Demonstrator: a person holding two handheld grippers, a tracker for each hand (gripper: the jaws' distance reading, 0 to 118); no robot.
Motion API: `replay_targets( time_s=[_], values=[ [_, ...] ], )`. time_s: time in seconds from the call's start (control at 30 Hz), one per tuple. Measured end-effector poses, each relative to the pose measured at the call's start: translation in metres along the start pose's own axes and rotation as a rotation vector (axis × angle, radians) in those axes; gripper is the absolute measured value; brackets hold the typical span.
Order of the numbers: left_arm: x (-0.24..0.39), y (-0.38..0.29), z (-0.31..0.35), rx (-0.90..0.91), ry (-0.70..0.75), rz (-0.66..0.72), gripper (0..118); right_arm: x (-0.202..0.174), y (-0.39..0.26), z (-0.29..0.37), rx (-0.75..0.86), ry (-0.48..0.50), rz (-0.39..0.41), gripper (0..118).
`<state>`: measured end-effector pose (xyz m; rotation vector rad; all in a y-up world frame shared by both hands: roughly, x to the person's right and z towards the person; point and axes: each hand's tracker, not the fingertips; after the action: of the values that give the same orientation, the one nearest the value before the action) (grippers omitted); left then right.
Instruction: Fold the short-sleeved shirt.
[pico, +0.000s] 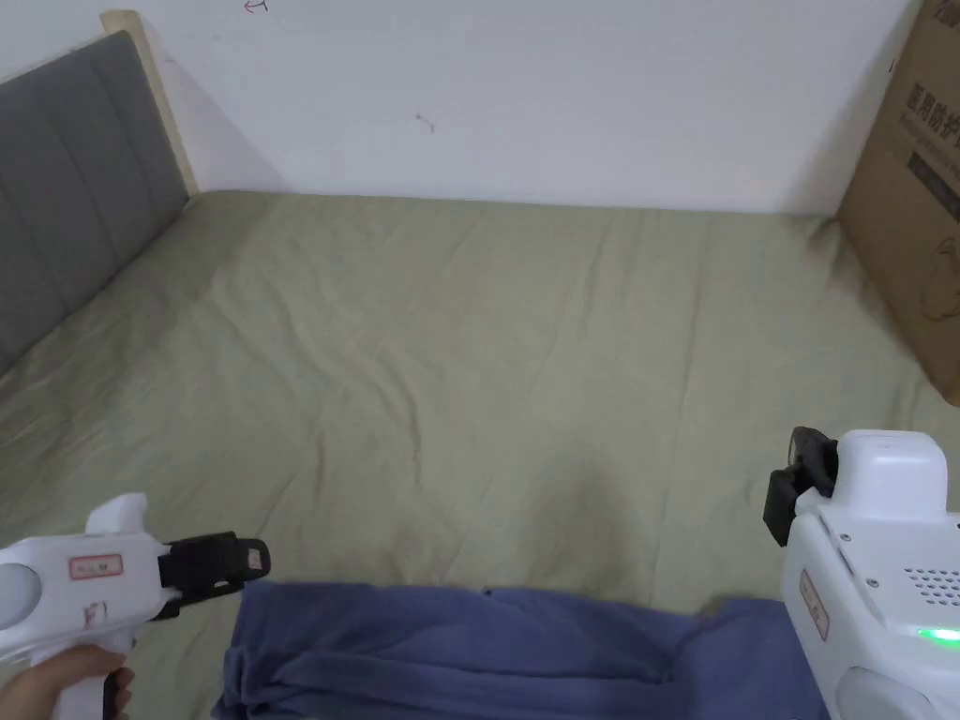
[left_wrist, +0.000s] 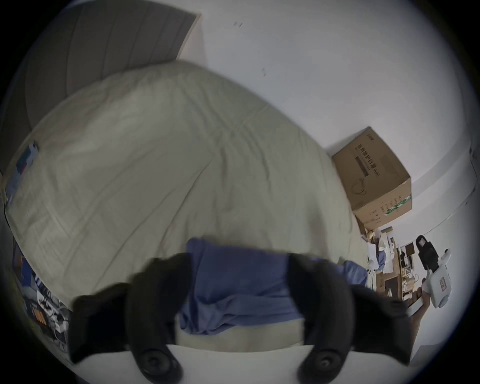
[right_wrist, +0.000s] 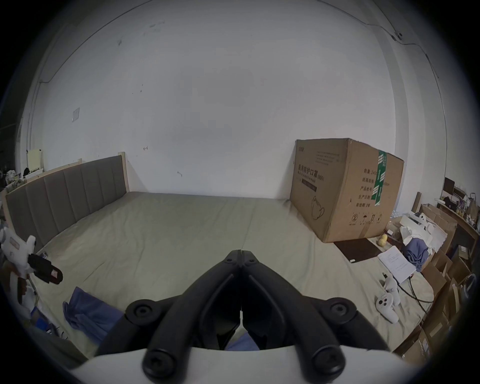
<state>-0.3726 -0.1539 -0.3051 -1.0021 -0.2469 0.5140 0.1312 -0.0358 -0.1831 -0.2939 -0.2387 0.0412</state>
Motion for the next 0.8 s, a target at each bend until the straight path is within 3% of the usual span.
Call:
replay_targets(
  time_s=[0.03, 0.27, 0.3, 0.37, 0.53, 0.57, 0.6, 0.63, 0.8],
  values=[
    [-0.003, -0.003, -0.006, -0.022, 0.016, 0.014, 95, -0.002, -0.002, -0.002, -0.009, 0.003, 0.0, 0],
    [-0.041, -0.022, -0.054, -0.123, 0.001, 0.056, 93, -0.006, -0.012, -0.015, -0.052, 0.023, -0.021, 0],
    [-0.044, -0.026, -0.06, -0.131, -0.003, 0.058, 89, -0.006, -0.013, -0.016, -0.058, 0.018, -0.019, 0],
    [-0.041, -0.037, -0.065, -0.157, -0.02, 0.056, 69, -0.005, -0.015, -0.018, -0.066, 0.014, -0.016, 0],
    [-0.048, -0.043, -0.076, -0.121, 0.029, -0.019, 53, 0.003, -0.018, -0.021, -0.084, 0.008, -0.024, 0],
    [-0.048, -0.041, -0.075, -0.118, 0.061, -0.04, 38, 0.003, -0.018, -0.021, -0.084, 0.005, -0.027, 0],
    [-0.049, -0.042, -0.073, -0.116, 0.043, -0.039, 15, 0.004, -0.017, -0.021, -0.085, 0.005, -0.029, 0],
    [-0.049, -0.04, -0.072, -0.12, -0.016, -0.031, 8, 0.004, -0.017, -0.021, -0.086, 0.005, -0.03, 0],
    [-0.025, -0.028, -0.039, -0.028, 0.025, -0.096, 7, 0.007, -0.013, -0.019, -0.075, 0.009, -0.025, 0]
  ],
)
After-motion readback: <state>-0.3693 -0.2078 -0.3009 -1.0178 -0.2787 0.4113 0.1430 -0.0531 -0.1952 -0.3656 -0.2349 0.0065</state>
